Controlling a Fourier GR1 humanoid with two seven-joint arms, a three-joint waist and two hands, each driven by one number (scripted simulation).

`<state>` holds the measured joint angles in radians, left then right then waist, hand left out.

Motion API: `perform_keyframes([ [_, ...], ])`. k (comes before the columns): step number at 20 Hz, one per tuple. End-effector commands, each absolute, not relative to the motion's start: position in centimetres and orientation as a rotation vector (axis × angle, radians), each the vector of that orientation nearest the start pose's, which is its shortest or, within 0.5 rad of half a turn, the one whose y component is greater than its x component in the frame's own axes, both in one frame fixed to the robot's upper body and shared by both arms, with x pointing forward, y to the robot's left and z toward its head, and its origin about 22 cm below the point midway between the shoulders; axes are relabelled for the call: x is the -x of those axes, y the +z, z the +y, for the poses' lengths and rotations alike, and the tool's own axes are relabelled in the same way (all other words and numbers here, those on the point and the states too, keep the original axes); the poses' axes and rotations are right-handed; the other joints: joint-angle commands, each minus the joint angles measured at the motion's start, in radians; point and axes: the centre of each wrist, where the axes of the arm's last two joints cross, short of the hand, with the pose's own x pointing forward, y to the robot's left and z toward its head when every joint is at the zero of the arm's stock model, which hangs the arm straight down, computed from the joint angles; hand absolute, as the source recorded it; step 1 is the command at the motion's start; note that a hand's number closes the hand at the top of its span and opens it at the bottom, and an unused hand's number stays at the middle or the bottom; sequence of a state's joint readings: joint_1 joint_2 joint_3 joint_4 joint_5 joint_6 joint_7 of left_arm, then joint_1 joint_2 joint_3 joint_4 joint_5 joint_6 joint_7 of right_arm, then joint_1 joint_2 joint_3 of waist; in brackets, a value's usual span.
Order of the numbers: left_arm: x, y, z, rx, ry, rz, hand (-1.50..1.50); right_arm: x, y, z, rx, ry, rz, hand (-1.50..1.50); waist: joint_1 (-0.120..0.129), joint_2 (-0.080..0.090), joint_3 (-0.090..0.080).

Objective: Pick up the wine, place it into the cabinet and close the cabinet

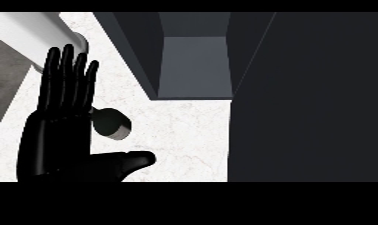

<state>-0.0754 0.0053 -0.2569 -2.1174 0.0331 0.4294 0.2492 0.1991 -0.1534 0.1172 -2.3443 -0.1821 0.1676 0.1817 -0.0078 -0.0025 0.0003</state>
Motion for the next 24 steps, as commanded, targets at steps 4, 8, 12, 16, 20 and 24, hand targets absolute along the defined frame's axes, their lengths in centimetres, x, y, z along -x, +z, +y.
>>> perform_keyframes([
  [4,-21.5,16.0,14.8,0.129,0.295,-1.878,-1.50,-13.6,17.8,-23.5,-0.271,0.307,-1.933,-1.50,0.004,0.002,0.000],
  [8,-19.9,18.6,14.1,0.148,0.328,-1.886,-1.50,-12.9,17.9,-23.2,-0.268,0.310,-1.922,-1.50,0.003,0.000,0.000],
  [12,-20.4,19.7,14.3,0.129,0.356,-1.880,-1.50,-14.0,18.7,-21.7,-0.280,0.264,-1.914,-1.50,0.006,0.001,0.000],
  [16,-19.7,20.4,13.8,0.109,0.389,-1.866,-1.50,-14.0,18.6,-22.6,-0.264,0.258,-1.935,-1.50,0.004,0.001,0.000],
  [20,-17.7,19.6,14.4,0.057,0.385,-1.857,-1.50,-13.3,20.2,-21.8,-0.252,0.255,-1.938,-1.50,0.009,0.000,0.000],
  [24,-19.1,20.1,15.5,0.028,0.421,-1.834,-1.50,-12.8,20.4,-21.8,-0.255,0.276,-1.937,-1.50,0.005,0.000,-0.001],
])
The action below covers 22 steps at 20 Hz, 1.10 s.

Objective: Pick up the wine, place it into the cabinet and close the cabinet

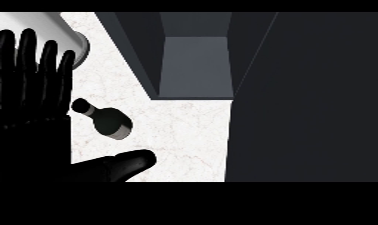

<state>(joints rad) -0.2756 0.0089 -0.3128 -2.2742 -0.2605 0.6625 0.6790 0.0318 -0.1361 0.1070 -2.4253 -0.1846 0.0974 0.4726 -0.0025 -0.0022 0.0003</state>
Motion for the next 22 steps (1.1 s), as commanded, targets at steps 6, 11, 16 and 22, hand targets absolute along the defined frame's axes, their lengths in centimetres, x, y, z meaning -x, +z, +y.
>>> perform_keyframes([
  [6,-17.3,20.5,18.6,-0.054,0.432,-1.840,-1.50,-13.0,20.5,-21.8,-0.244,0.275,-1.936,-1.50,0.003,0.000,-0.001],
  [11,-16.5,19.8,20.6,-0.082,0.452,-1.820,-1.50,-12.6,21.6,-23.2,-0.232,0.270,-1.941,-1.50,-0.001,0.000,-0.001],
  [16,-16.2,20.0,22.9,-0.097,0.469,-1.781,-1.50,-12.5,21.2,-23.0,-0.230,0.252,-1.946,-1.50,0.000,0.000,-0.001],
  [22,-17.7,16.9,24.9,-0.063,0.509,-1.710,-1.50,-13.0,21.0,-22.8,-0.237,0.289,-1.935,-1.50,0.001,0.001,-0.001],
])
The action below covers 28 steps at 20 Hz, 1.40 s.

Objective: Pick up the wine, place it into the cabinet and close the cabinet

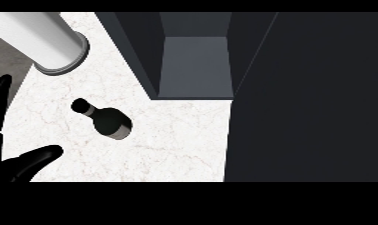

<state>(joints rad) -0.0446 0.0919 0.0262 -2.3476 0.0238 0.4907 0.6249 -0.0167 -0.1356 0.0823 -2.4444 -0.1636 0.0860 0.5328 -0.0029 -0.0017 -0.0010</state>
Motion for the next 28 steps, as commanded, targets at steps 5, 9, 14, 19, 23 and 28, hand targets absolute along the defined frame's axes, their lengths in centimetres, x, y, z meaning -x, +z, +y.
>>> perform_keyframes([
  [5,-18.0,14.8,25.4,-0.024,0.482,-1.648,-1.50,-11.9,21.3,-22.3,-0.254,0.265,-1.951,-1.50,0.001,-0.001,0.000],
  [9,-20.2,12.4,27.0,-0.048,0.487,-1.638,-1.50,-11.1,20.7,-22.3,-0.242,0.274,-1.936,-1.50,-0.008,0.000,0.000],
  [14,-19.0,9.3,27.7,-0.043,0.500,-1.642,-1.50,-12.7,21.4,-22.7,-0.217,0.276,-1.951,-1.50,0.002,0.000,0.000],
  [19,-20.4,5.5,27.5,-0.101,0.509,-1.631,-1.50,-12.0,21.6,-22.2,-0.248,0.282,-1.926,-1.50,-0.002,0.000,0.000],
  [23,-20.6,4.9,26.7,-0.156,0.515,-1.640,-1.50,-12.1,21.9,-22.3,-0.237,0.287,-1.938,-1.50,-0.002,0.000,0.001],
  [28,-19.6,1.8,28.2,-0.102,0.525,-1.610,-1.50,-11.6,21.6,-22.7,-0.241,0.286,-1.938,-1.50,-0.003,-0.001,0.001],
])
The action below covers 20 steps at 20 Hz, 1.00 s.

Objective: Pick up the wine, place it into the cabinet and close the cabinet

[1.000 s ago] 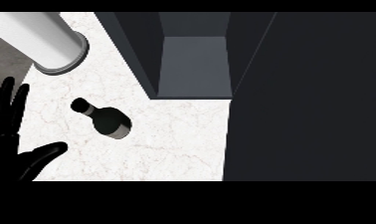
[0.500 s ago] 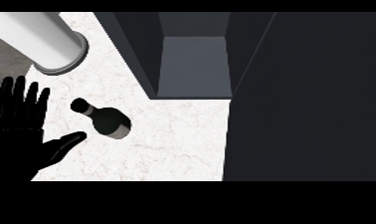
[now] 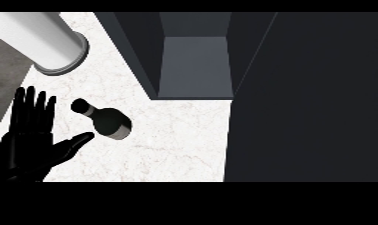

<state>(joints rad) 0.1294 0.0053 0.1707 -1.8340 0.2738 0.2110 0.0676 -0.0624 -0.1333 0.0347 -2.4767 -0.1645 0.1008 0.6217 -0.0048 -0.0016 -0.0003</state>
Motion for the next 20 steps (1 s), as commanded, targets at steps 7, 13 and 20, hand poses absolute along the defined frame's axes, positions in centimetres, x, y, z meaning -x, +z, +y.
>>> perform_keyframes([
  [7,-21.5,0.6,27.1,-0.100,0.523,-1.600,-1.50,-12.0,21.9,-22.8,-0.240,0.287,-1.933,-1.50,-0.002,0.000,0.000],
  [13,-21.5,-2.8,28.7,-0.048,0.507,-1.599,-1.50,-13.3,21.9,-22.2,-0.234,0.279,-1.934,-1.50,0.002,0.001,0.000],
  [20,-22.5,-4.4,28.1,-0.049,0.500,-1.582,-1.50,-12.0,22.3,-22.2,-0.255,0.281,-1.951,-1.50,-0.003,0.000,0.000],
])
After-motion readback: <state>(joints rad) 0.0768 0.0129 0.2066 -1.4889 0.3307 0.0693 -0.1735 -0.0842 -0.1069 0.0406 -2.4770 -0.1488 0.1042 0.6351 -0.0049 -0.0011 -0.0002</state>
